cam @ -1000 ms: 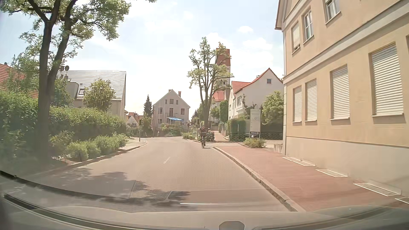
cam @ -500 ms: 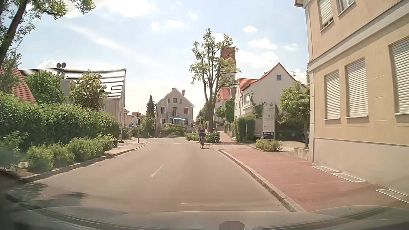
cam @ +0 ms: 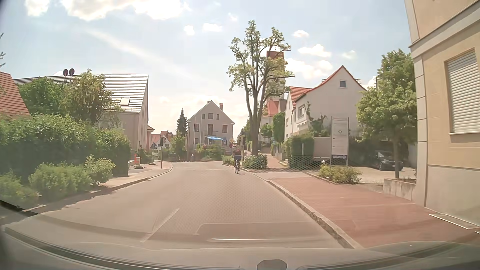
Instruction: Follow the waypoints while adhering to traffic rules and regulations
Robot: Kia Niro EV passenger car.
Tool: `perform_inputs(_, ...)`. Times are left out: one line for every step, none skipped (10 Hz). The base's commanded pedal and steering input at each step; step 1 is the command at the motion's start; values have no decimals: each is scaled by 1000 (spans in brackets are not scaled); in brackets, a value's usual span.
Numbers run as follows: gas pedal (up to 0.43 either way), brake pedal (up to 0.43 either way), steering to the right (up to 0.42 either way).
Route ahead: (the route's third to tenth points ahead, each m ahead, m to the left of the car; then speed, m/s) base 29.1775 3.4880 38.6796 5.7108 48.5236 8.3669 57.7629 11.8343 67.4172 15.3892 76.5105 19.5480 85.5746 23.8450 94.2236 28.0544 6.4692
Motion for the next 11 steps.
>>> perform_inputs(130, 0, -30)
perform_inputs(130, 0, -29)
perform_inputs(130, 0, -29)
perform_inputs(130, 0, -29)
perform_inputs(130, 0, -29)
perform_inputs(130, 0, -27)
perform_inputs(130, 0, -24)
perform_inputs(130, 0, -24)
perform_inputs(130, 0, -24)
perform_inputs(130, 0, -24)
perform_inputs(130, 0, -25)
